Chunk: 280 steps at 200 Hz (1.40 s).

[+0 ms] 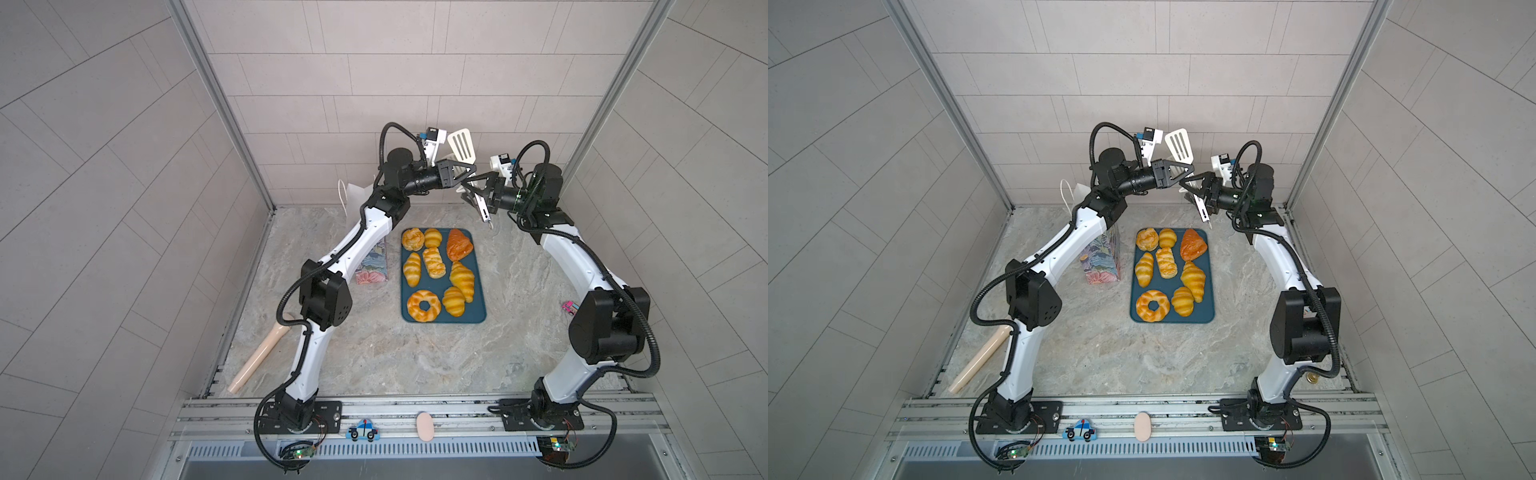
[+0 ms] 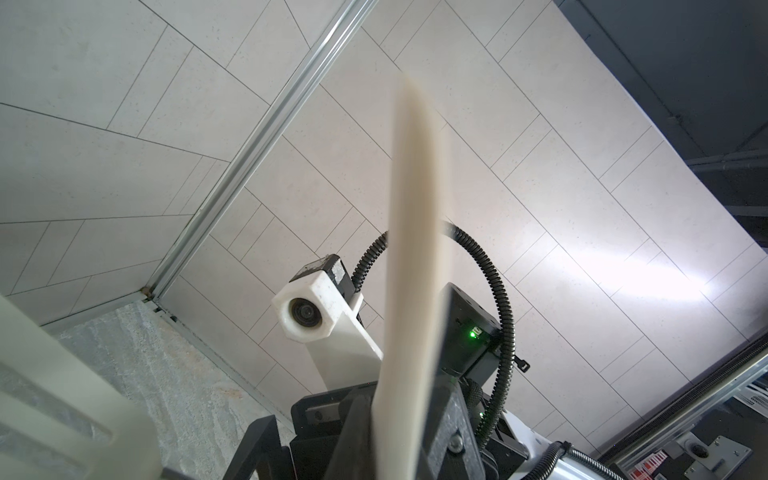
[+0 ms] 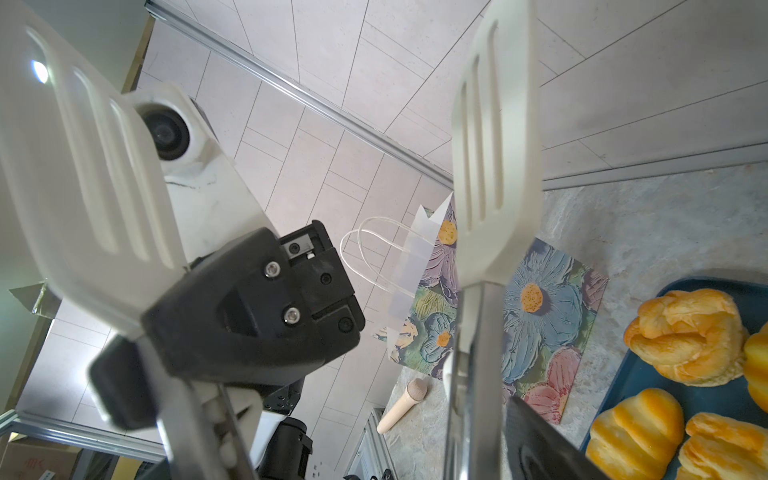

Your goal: Place the fake bread into the paper bag

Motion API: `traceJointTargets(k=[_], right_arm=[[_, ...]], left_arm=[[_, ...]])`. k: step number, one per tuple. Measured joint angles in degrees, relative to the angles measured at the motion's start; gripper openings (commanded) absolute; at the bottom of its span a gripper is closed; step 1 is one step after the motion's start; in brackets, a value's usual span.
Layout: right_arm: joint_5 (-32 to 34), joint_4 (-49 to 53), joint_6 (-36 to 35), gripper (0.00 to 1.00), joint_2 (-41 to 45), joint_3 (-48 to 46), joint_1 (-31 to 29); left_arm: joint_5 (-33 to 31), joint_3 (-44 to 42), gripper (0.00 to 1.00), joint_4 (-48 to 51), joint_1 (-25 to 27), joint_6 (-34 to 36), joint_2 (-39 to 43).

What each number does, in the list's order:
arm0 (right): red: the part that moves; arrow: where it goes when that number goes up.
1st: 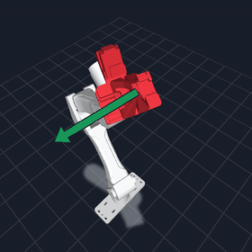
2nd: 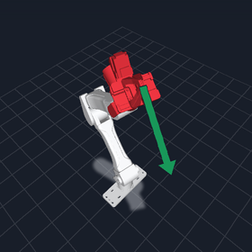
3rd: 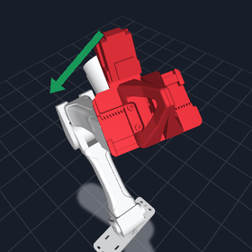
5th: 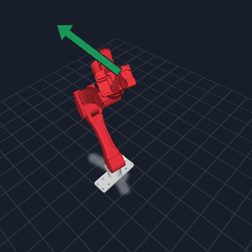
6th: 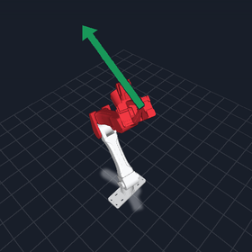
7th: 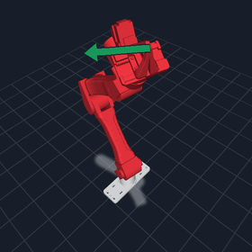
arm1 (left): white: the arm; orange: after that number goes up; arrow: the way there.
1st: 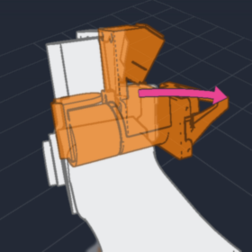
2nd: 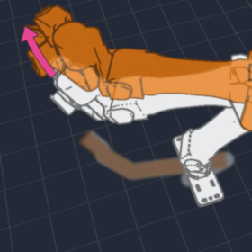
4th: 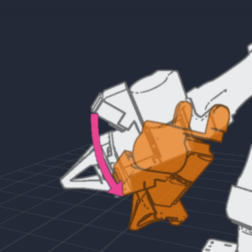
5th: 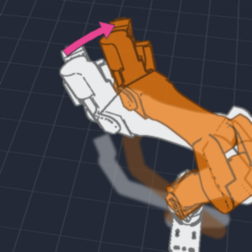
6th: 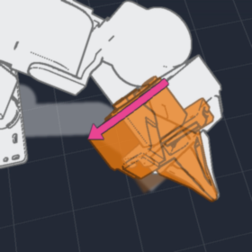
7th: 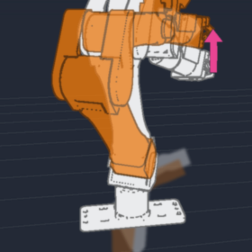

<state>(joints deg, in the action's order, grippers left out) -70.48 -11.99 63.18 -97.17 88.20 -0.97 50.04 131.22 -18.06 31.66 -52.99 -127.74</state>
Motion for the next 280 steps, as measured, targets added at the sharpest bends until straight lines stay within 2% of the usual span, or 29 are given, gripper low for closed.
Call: traceJointTargets(k=[113,173,200,245,259,280], right_arm=[[0.0,-4.5,3.1,0.87,-0.9,1.4,0.0],[0.0,-4.5,3.1,0.91,-1.8,1.4,0.0],[-0.1,-4.7,3.1,0.81,-1.9,1.7,0.1],[-0.8,-5.3,3.4,0.72,-1.9,2.3,0.0],[-1.1,-5.4,3.4,0.63,-1.9,2.3,0.0],[-1.1,-4.5,3.0,0.62,-1.8,2.3,0.1]], left_arm=[[-1.8,-1.2,0.10,-11.3,0.3,-9.3,-1.9],[-3.4,-3.9,0.10,-15.3,0.3,-11.5,-1.9],[-3.9,-4.3,0.10,-15.7,0.3,-12.1,-1.9],[-4.2,-4.2,0.12,-16.4,0.4,-12.3,-1.9],[-4.1,-4.2,0.12,-16.2,0.4,-12.4,-2.0],[-3.9,-4.2,0.13,-16.2,0.4,-12.4,-2.3]])
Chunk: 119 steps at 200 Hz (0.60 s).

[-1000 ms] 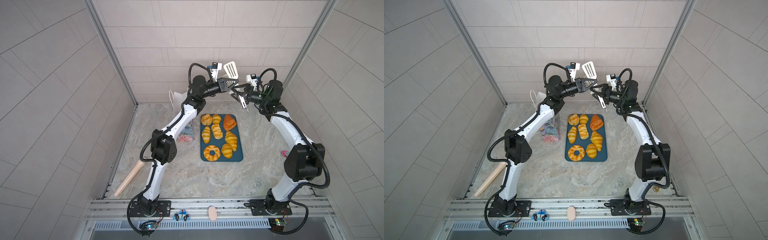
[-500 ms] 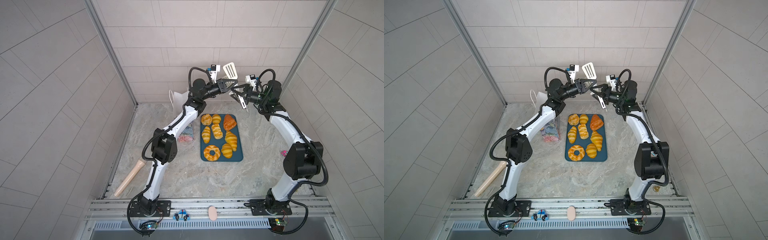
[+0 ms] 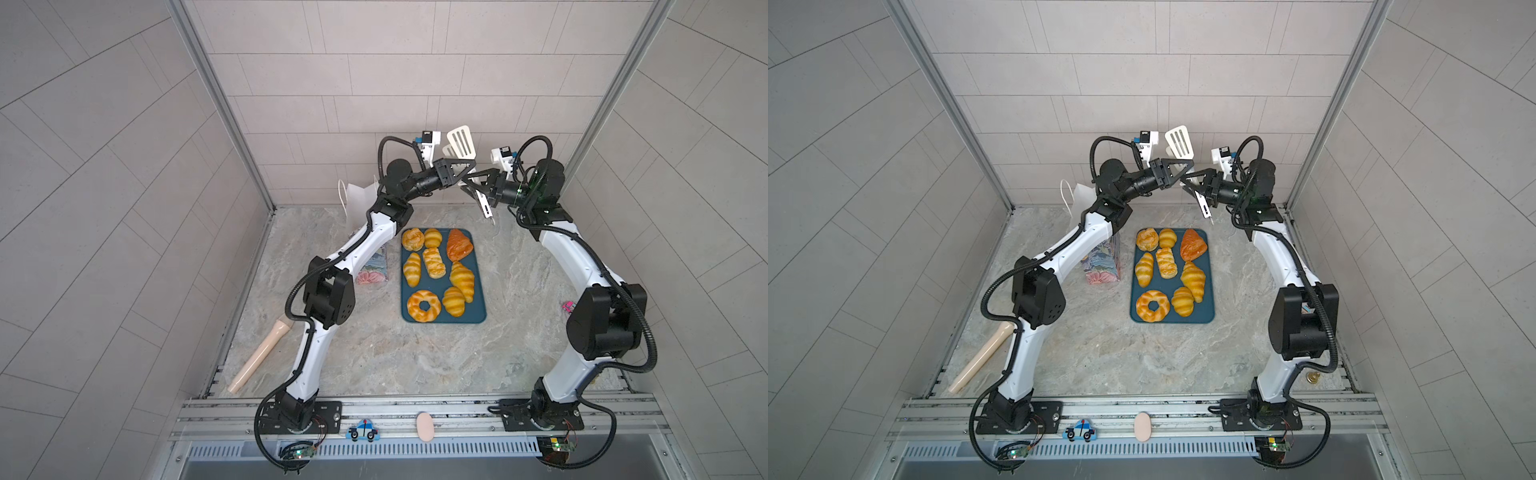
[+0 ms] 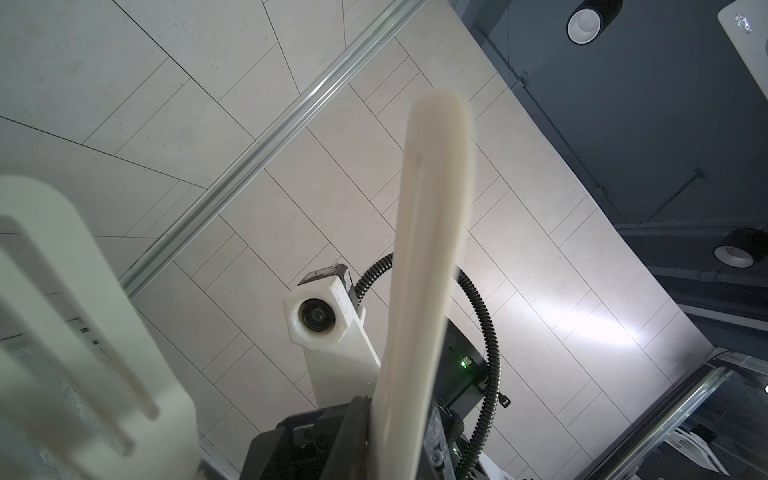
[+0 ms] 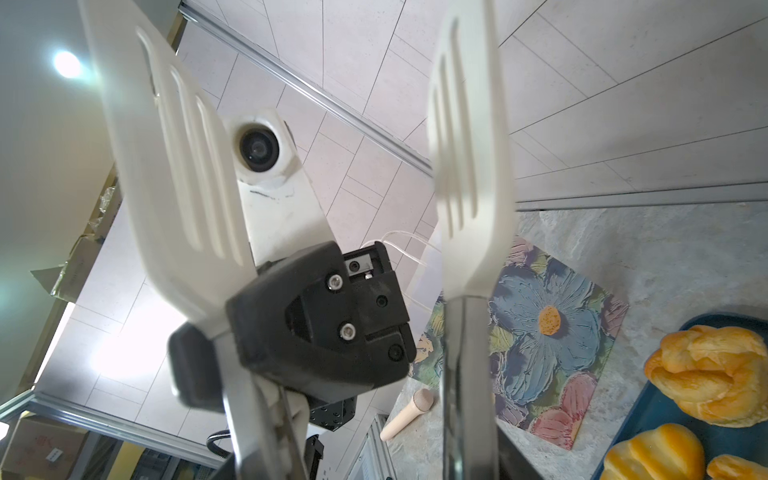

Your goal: Place the fake bread into the paper bag

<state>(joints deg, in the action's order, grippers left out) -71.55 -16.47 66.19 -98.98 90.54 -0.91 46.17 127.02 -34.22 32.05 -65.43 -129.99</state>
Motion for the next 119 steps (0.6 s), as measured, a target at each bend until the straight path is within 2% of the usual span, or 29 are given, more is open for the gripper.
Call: traceJointTargets(k=[37,75,96,119], right_arm=[[-0.1,4.3,-2.6,0.60,0.0,1.4,0.1],[0.0,9.9,-6.3,0.55,0.3,3.0,0.6],[0.2,15.7,-10.4,0.54,0.6,4.2,0.8],[0.8,24.7,-16.7,0.54,0.6,6.7,1.1]], left_arm=[[0.5,0.0,0.16,0.2,0.0,-0.2,-0.2],[1.4,-0.1,0.29,0.4,0.6,-0.2,-0.2],[2.0,-0.7,0.35,0.2,0.9,-0.2,-0.2],[2.5,-1.5,0.37,0.1,1.0,-0.1,-0.1]])
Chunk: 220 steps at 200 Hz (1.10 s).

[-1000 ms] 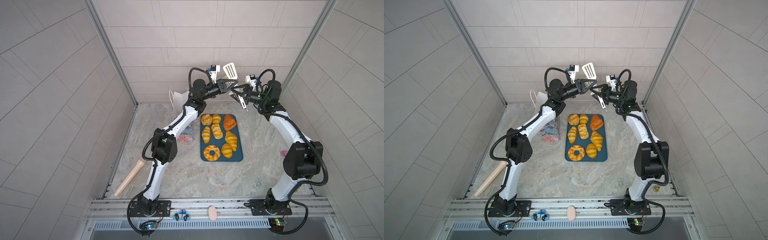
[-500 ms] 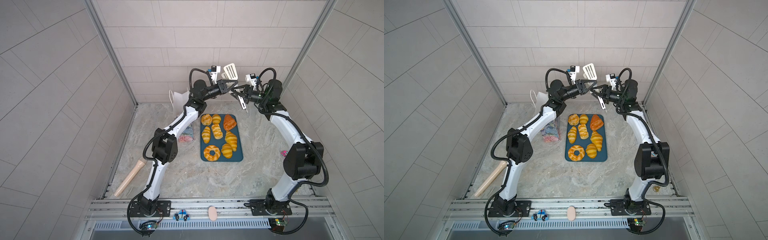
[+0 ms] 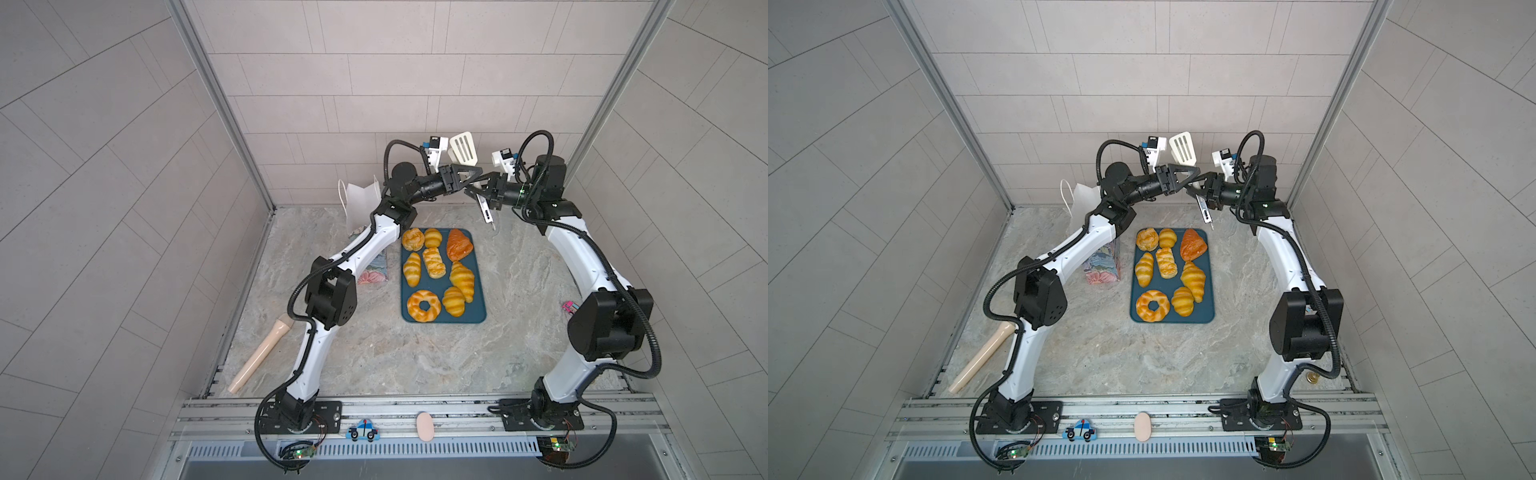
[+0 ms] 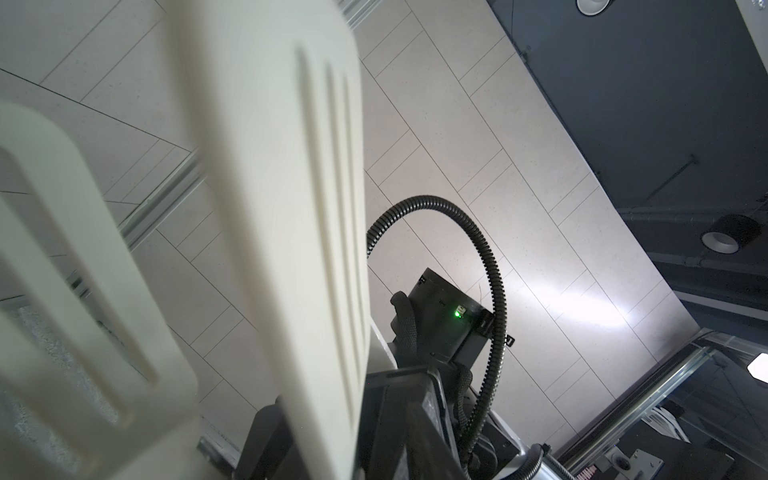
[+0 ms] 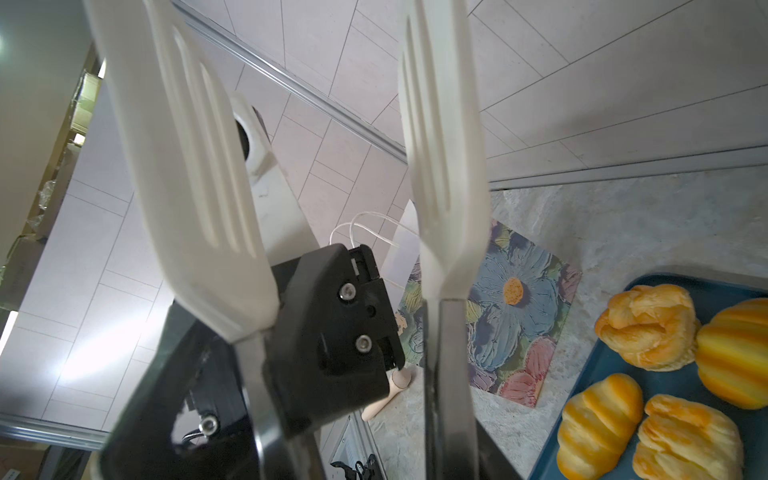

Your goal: Place the fake bread into the paper bag

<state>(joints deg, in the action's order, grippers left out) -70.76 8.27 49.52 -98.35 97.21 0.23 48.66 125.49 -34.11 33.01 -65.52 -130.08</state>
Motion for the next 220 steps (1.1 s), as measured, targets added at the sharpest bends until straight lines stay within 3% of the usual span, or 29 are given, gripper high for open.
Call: traceJointTargets(k=[30,84,220], right_arm=[[0.4,9.4,-6.5,0.53,0.0,2.3,1.0],[0.6,15.8,-11.5,0.53,0.0,2.3,3.9],[8.7,35.3,-26.4,0.54,-0.3,5.3,4.9]], left_arm=[[0.1,-2.0,0.40,0.3,-0.4,0.8,1.0],[-0.6,-6.2,0.44,3.1,-1.6,3.2,3.6],[-8.2,-8.0,0.60,22.7,-2.6,15.6,8.0]])
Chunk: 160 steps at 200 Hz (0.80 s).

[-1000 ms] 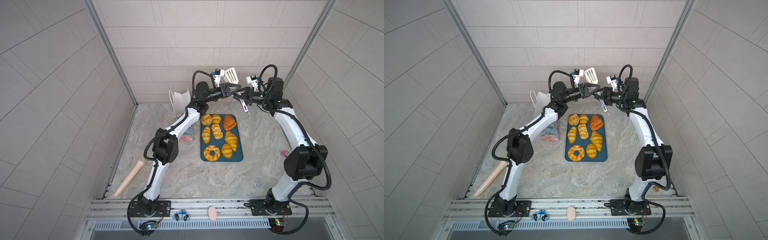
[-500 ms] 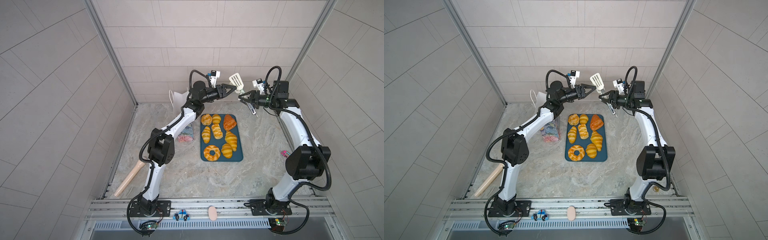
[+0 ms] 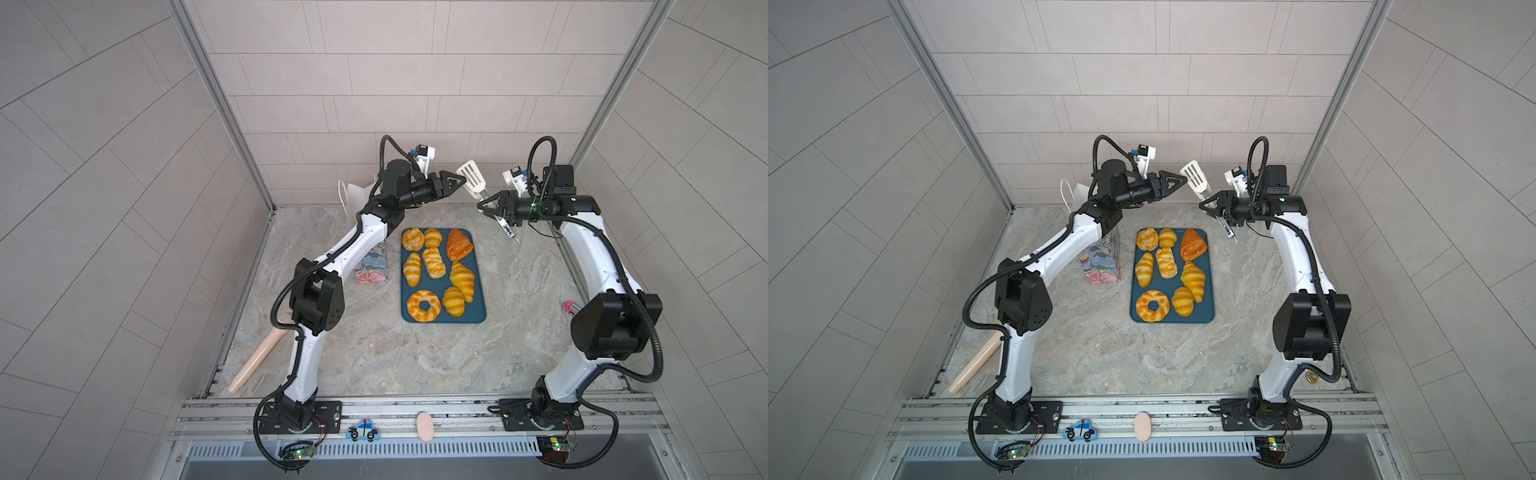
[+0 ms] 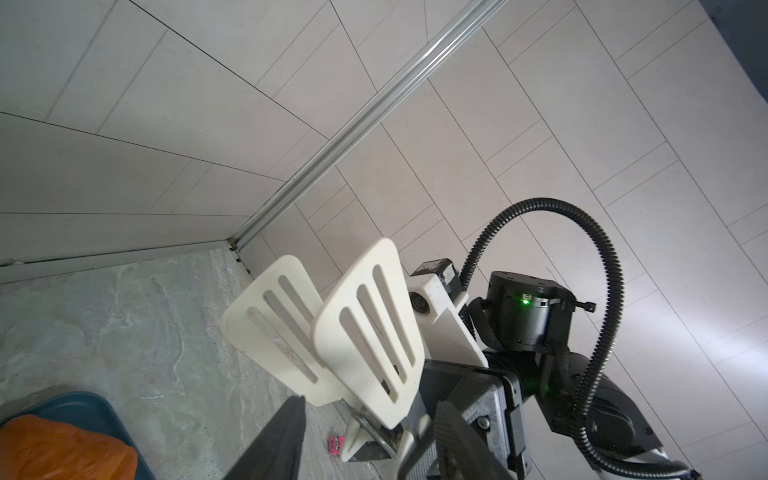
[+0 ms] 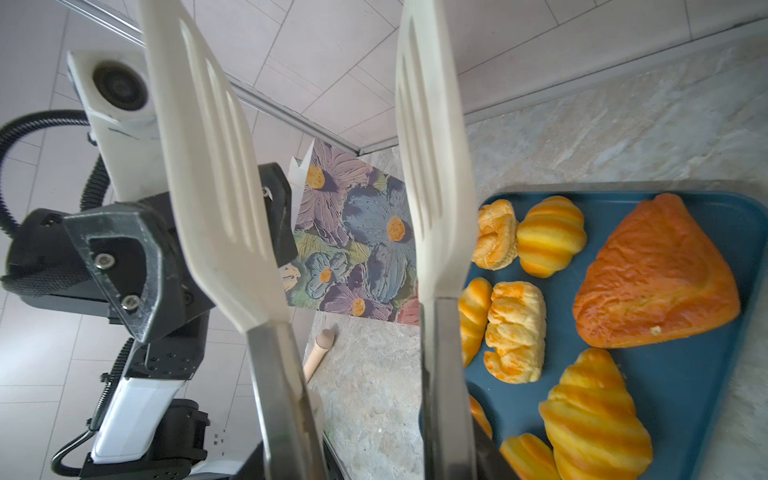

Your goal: Place the fake bread into the paper bag

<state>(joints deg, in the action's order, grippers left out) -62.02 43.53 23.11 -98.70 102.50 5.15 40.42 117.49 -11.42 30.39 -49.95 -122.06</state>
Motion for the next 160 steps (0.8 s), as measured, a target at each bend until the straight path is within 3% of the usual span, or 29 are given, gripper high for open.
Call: traceJointTargets(k=[68,160], right_arm=[[14.0,12.5,-8.7,0.52,-0.7,1.3,-1.1],[44.4,27.3,-17.1,0.54,-2.4,2.8,-12.2]], left_arm=[[-7.5,0.2,0.64,15.6,0.0,10.0,4.3],[-23.3,1.7,0.73,39.5,0.0,24.2,10.6]])
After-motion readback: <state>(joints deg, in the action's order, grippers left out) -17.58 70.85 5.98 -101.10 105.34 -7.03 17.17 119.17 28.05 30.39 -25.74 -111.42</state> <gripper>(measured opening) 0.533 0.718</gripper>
